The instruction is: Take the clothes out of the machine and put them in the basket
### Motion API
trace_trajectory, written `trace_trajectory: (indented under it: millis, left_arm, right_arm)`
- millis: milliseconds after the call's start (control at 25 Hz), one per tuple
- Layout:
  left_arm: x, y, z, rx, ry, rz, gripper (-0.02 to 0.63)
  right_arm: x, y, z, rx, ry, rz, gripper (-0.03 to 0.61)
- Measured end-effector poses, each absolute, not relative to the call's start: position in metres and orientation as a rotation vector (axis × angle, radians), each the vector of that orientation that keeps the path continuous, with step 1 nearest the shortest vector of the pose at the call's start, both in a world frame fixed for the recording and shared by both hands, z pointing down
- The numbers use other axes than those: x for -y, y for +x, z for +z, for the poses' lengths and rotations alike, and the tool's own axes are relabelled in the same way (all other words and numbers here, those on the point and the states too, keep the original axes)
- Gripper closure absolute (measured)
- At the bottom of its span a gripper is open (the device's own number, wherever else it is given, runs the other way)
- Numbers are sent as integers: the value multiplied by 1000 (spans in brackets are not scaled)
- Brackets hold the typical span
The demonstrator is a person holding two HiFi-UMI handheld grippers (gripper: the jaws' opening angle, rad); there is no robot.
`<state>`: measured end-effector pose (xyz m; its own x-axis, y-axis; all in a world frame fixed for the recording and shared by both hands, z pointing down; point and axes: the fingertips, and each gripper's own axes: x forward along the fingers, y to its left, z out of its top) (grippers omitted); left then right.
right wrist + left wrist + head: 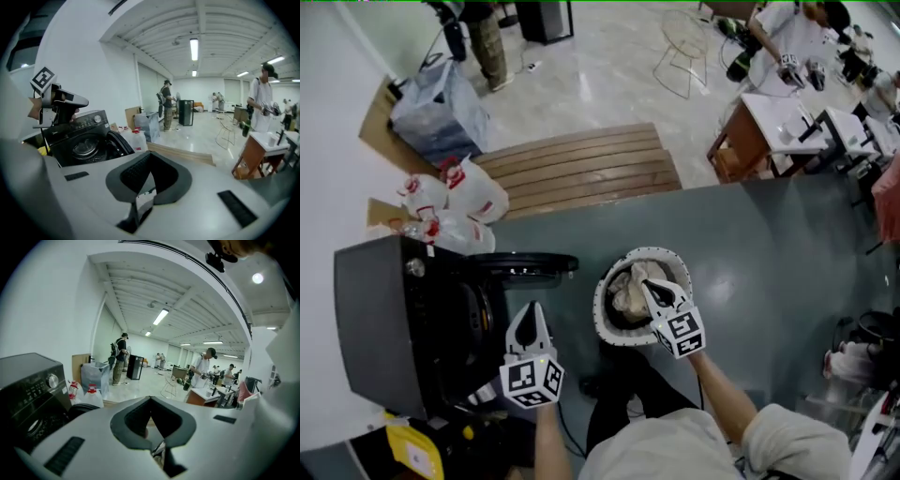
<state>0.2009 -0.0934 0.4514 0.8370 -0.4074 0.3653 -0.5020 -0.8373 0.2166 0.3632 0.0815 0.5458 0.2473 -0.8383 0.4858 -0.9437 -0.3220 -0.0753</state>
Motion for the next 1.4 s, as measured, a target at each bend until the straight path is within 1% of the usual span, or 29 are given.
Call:
trace_trajectory:
  millis: [280,520,840,1120,1400]
  left_arm:
    - [122,109,386,996,2649,348,595]
    - [135,-8,344,1365,2527,267,595]
    - [109,-142,313,1695,2348,190,595]
    - [75,-220,292,1888,2230,137,595]
    - [56,-265,289,1962,2170,100,595]
  right_arm:
    - [9,298,445,1990,2063,437,557]
    - [79,214,391,2269,1820,316,557]
    - [109,102,350,2486,1524,224,557]
    - [121,29,314,2611,1364,117,557]
    - [119,-12,298,2652,1302,74,557]
